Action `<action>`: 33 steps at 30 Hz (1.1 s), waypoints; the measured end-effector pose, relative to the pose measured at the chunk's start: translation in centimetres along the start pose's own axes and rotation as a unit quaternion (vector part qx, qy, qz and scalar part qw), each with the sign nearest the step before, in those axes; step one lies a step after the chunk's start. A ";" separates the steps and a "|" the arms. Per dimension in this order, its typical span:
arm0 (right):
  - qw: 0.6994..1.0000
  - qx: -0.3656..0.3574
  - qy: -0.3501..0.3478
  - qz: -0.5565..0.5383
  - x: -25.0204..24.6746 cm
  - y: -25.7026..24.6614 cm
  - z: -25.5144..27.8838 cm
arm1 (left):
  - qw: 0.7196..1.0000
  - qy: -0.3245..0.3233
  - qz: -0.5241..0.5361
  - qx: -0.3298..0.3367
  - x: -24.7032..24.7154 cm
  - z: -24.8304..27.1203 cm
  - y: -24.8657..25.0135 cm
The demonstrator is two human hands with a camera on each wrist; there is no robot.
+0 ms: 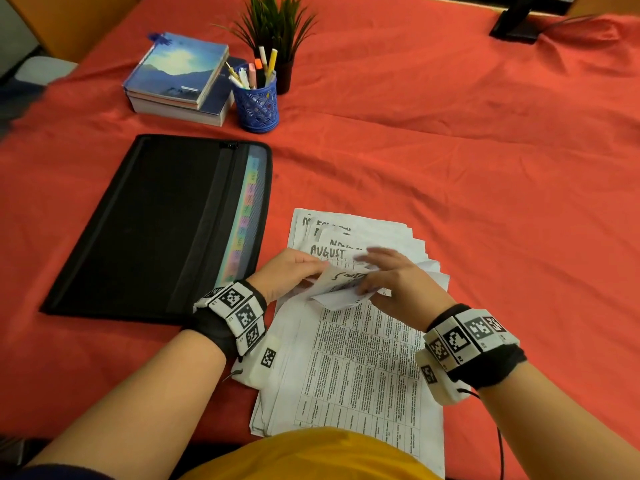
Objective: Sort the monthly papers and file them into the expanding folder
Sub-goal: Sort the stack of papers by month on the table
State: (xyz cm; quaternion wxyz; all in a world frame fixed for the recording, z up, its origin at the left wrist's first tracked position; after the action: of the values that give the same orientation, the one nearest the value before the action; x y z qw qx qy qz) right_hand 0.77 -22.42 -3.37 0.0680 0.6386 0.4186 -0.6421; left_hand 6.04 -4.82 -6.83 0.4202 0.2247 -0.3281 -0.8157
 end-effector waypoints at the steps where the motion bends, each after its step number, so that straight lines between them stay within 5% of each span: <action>1: 1.000 0.001 -0.002 -0.009 -0.1 -0.2 0.0 | 0.999 0.035 -0.026 0.009 -0.3 -0.2 0.1; 5: 0.999 0.018 -0.001 -0.039 -0.3 -0.3 -0.1 | 0.962 0.188 -0.195 0.017 -1.1 -1.2 0.3; 9: 0.998 0.040 0.009 -0.050 0.0 0.2 0.4 | 0.963 0.228 -0.133 0.053 -1.2 -1.0 0.5; 12: 0.998 0.030 0.010 -0.049 0.0 0.2 0.5 | 0.970 0.193 -0.098 0.107 -1.3 -0.3 1.1; 18: 1.000 0.005 0.007 -0.007 0.2 0.1 0.1 | 0.997 0.035 -0.030 0.065 -0.7 -0.4 1.1; 24: 1.000 0.010 0.021 0.009 -0.4 -0.2 0.0 | 0.992 0.100 -0.032 0.070 0.0 -2.3 1.0; 33: 0.998 0.058 0.026 -0.022 -0.5 0.7 0.5 | 0.984 0.065 -0.068 0.153 -0.9 -1.6 1.4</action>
State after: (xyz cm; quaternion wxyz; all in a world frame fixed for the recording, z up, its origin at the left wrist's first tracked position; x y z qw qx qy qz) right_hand 0.93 -23.37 -3.30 0.0057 0.6485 0.3962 -0.6500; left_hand 8.30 -5.28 -6.87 0.3451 0.3600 -0.4049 -0.7664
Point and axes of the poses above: each hand's wrist, its own z-axis away from the middle knuckle, its own x-axis out of the palm, y = z × x, the point moved 4 cm from there along -z, towards the middle knuckle, and after that the axes turned 15 degrees about -x, right-handed, at the moved point
